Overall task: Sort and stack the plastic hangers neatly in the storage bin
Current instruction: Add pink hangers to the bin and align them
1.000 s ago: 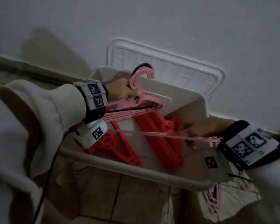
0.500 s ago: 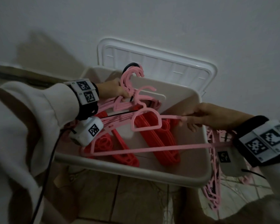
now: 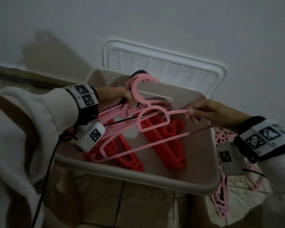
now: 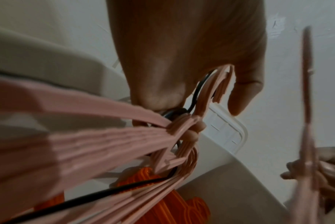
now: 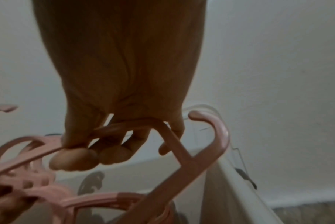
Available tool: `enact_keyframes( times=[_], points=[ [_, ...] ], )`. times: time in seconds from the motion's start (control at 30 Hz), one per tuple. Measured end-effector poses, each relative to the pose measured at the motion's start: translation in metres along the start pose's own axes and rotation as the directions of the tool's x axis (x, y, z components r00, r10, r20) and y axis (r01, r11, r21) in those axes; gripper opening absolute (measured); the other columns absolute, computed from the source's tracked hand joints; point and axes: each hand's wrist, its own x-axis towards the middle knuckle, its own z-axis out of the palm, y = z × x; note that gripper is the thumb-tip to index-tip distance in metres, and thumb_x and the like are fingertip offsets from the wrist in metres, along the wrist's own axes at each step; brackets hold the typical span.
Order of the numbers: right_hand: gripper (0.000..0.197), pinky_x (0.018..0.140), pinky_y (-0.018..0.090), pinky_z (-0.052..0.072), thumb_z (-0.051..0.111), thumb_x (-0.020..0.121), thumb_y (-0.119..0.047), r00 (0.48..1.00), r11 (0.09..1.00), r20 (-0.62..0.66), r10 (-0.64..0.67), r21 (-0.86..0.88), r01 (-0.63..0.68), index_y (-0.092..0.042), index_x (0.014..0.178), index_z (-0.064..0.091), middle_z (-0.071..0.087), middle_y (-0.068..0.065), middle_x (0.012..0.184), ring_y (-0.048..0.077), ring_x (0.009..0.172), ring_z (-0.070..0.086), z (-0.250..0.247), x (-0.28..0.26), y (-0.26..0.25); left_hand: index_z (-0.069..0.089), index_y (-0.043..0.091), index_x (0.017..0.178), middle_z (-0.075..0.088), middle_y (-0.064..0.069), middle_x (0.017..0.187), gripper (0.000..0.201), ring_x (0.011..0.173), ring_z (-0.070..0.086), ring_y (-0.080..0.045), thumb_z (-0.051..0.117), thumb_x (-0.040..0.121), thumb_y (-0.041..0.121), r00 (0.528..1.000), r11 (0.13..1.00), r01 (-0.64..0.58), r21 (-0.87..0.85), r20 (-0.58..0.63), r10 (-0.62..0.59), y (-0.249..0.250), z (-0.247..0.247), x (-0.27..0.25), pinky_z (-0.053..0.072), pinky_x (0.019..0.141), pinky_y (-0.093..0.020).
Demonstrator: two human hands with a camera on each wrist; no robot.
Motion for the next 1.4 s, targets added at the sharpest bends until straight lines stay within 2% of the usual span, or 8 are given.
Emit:
enact_keyframes(
  times=[0.13,0.37,0.57,0.77,1.0,1.13,1.27,1.4],
  points=[
    [0.024,0.073,0.007,0.043,0.042,0.095,-0.006,1.0,1.0,0.001,-0.028,0.014,0.028,-0.016,0.082,0.06,0.058,-0.002,0.072,-0.002,0.072,0.056,0.018,0.023,0.005,0.044,0.003,0.107,0.044,-0.015,0.099,0.04,0.086,0.042,-0.024,0.047,0.069,0.015,0.999,0.996,-0.05,-0.073,0.003,0.05,0.0,0.006,-0.002,0.046,0.069,-0.014],
    [0.019,0.077,0.014,0.033,0.039,0.097,-0.003,0.991,0.98,-0.129,-0.033,-0.199,0.007,0.008,0.099,0.054,0.053,0.013,0.098,0.015,0.093,0.047,0.041,0.061,0.016,0.049,-0.01,0.087,0.045,-0.015,0.077,0.042,0.071,0.04,-0.022,0.036,0.048,-0.005,0.998,0.991,-0.058,-0.124,0.004,0.059,0.007,0.011,-0.012,0.037,0.059,-0.018],
    [0.022,0.079,0.029,0.03,0.043,0.095,-0.005,0.981,0.915,-0.185,0.064,-0.381,-0.132,0.012,0.108,0.05,0.054,0.025,0.114,0.03,0.101,0.052,0.048,0.084,0.016,0.053,-0.016,0.113,0.058,-0.035,0.113,0.051,0.107,0.051,-0.053,0.074,0.067,-0.009,0.996,0.996,-0.076,0.038,-0.051,0.077,0.003,0.012,-0.01,0.041,0.096,-0.056],
    [0.023,0.082,0.032,0.035,0.05,0.093,-0.009,0.965,0.921,-0.216,0.147,-0.326,-0.214,0.008,0.108,0.055,0.059,0.024,0.11,0.035,0.102,0.055,0.05,0.092,0.012,0.055,0.004,0.098,0.054,-0.007,0.081,0.02,0.069,0.048,-0.011,0.063,0.08,-0.001,0.95,0.939,-0.077,0.336,-0.26,0.171,0.002,0.012,-0.003,0.038,0.063,-0.02],
    [0.069,0.09,0.045,0.039,0.071,0.069,-0.046,0.819,0.657,-0.572,0.054,-0.597,-0.46,-0.006,0.116,0.042,0.044,0.013,0.122,0.03,0.115,0.041,0.054,0.087,-0.023,0.055,-0.002,0.119,0.061,-0.024,0.117,0.039,0.099,0.057,-0.022,0.063,0.08,-0.005,0.957,0.973,-0.125,0.191,-0.236,0.17,0.001,0.012,0.0,0.046,0.081,-0.019],
    [0.083,0.111,0.059,0.005,0.067,0.077,-0.038,0.958,0.589,-0.282,0.046,-0.767,-0.254,-0.015,0.143,0.022,0.026,0.009,0.148,0.023,0.139,0.022,0.055,0.095,-0.024,0.052,-0.007,0.12,0.061,-0.026,0.116,0.043,0.094,0.054,-0.019,0.067,0.079,-0.005,0.966,0.961,-0.175,0.215,-0.153,0.211,0.003,0.018,0.003,0.046,0.074,-0.018],
    [0.077,0.103,0.034,0.034,0.072,0.075,-0.019,0.996,0.857,-0.086,0.011,-0.513,-0.054,-0.017,0.142,0.033,0.045,0.006,0.141,0.024,0.129,0.044,0.057,0.103,-0.013,0.058,0.001,0.116,0.065,-0.015,0.115,0.044,0.102,0.059,-0.018,0.074,0.077,0.012,0.972,0.959,-0.153,0.239,-0.141,0.19,0.003,0.018,0.007,0.047,0.095,-0.035],
    [0.07,0.096,0.039,0.045,0.078,0.071,-0.023,0.997,0.919,-0.067,-0.023,-0.394,-0.006,-0.018,0.134,0.047,0.061,0.006,0.123,0.026,0.113,0.057,0.056,0.102,-0.003,0.055,0.014,0.121,0.06,0.005,0.113,0.046,0.104,0.053,-0.007,0.073,0.078,0.016,0.947,0.894,-0.186,0.408,-0.169,0.274,0.001,0.015,0.007,0.038,0.091,-0.014]
  ],
)
